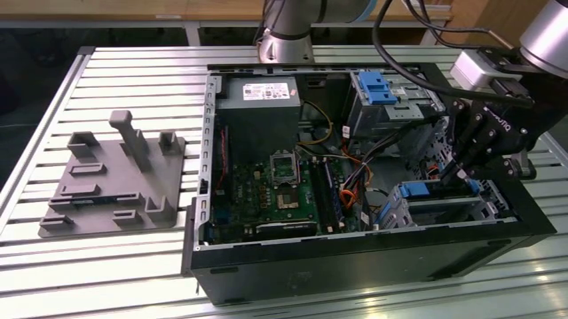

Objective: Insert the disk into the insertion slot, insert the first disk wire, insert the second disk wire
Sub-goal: 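Insert the second disk wire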

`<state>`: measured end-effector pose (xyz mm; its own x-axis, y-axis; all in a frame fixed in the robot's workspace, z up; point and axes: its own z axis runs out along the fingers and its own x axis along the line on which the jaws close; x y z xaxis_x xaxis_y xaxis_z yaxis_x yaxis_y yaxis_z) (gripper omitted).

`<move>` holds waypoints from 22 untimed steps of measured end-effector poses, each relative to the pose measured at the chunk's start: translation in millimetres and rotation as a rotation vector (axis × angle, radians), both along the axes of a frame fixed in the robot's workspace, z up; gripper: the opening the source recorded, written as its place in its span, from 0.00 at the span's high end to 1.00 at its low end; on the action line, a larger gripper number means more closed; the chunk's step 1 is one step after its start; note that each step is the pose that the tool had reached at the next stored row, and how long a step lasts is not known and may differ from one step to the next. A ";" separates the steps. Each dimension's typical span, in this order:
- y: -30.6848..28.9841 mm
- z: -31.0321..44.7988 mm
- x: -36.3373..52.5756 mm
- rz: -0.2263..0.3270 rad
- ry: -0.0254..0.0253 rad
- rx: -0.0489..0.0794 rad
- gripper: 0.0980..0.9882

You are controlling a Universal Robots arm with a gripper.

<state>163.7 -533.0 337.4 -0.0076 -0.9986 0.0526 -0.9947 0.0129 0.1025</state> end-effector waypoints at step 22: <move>0.0 -5.3 -0.2 0.000 -0.0001 -0.001 0.95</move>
<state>163.6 -532.9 332.1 -0.0077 -0.9985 0.0533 -0.9947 0.0132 0.1024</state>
